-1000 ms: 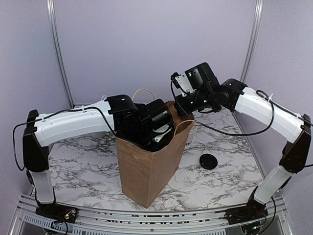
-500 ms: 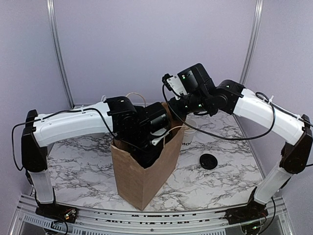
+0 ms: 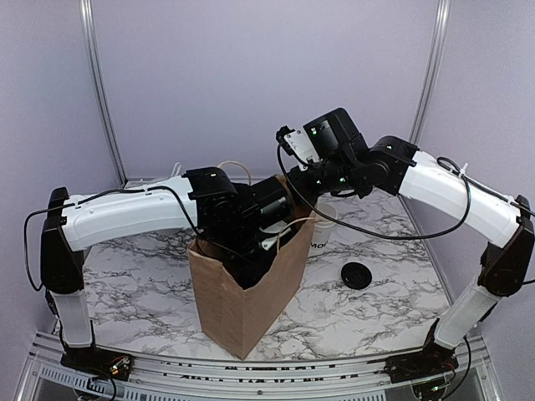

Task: Pack the takeout coffee

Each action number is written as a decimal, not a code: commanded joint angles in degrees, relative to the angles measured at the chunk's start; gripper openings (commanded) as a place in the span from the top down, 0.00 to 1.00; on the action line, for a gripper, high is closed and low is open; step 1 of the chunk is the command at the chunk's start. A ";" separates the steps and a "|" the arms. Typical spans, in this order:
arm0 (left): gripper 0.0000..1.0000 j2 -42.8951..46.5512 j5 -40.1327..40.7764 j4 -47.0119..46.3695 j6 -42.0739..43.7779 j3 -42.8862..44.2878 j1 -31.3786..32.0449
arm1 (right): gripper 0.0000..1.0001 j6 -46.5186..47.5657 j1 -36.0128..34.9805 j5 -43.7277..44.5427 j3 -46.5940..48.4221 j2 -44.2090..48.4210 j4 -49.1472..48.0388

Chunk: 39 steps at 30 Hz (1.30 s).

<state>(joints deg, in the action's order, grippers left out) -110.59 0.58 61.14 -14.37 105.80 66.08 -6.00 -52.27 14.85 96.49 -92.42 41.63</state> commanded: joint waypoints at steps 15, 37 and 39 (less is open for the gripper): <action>0.16 2.04 1.52 2.44 -1.48 5.04 0.54 | 1.00 -0.89 0.24 0.33 1.61 -0.26 -0.34; 0.01 7.19 7.13 -1.16 -3.03 5.82 0.58 | 1.00 -1.28 0.25 0.68 2.72 -1.78 0.55; 0.01 7.74 7.77 -1.51 -2.91 5.82 0.54 | 1.00 -1.30 0.29 0.75 2.95 -1.92 0.65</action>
<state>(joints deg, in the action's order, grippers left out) -105.84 6.42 61.08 -17.45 109.89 66.35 -6.68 -52.23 14.68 96.95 -93.12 41.63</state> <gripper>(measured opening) 0.992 0.004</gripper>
